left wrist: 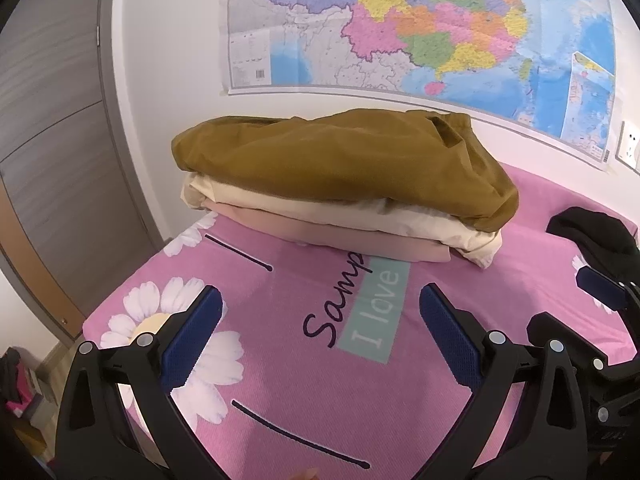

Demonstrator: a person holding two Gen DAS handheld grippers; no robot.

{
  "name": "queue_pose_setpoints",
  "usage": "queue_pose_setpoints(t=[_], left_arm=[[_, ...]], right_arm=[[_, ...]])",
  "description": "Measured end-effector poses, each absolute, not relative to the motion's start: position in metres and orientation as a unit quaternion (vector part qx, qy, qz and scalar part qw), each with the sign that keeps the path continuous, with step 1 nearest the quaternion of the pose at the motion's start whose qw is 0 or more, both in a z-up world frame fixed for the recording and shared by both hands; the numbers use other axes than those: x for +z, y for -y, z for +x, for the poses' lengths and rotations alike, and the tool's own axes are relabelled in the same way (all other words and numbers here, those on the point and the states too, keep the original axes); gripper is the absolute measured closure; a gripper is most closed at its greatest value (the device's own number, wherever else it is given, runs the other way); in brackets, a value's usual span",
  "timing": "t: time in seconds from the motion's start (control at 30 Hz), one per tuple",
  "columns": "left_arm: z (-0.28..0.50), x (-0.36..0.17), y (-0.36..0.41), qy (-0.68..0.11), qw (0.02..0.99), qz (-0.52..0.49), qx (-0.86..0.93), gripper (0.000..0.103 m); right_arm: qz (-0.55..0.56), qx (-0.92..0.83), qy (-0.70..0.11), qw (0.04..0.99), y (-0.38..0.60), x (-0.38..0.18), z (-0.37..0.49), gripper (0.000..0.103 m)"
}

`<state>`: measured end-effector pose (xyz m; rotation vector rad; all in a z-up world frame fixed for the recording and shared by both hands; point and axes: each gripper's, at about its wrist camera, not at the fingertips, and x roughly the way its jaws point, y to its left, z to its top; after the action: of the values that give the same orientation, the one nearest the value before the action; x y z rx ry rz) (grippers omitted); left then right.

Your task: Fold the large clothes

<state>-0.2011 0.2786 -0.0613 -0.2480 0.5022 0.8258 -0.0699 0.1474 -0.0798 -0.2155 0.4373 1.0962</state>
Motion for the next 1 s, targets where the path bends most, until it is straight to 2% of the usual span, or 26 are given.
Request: queue_pose_setpoints(t=[1.0], left_arm=[[-0.2, -0.059, -0.269, -0.24, 0.88, -0.109, 0.395, 0.005]], right_arm=[[-0.092, 0.515, -0.205, 0.827, -0.141, -0.077, -0.072, 0.006]])
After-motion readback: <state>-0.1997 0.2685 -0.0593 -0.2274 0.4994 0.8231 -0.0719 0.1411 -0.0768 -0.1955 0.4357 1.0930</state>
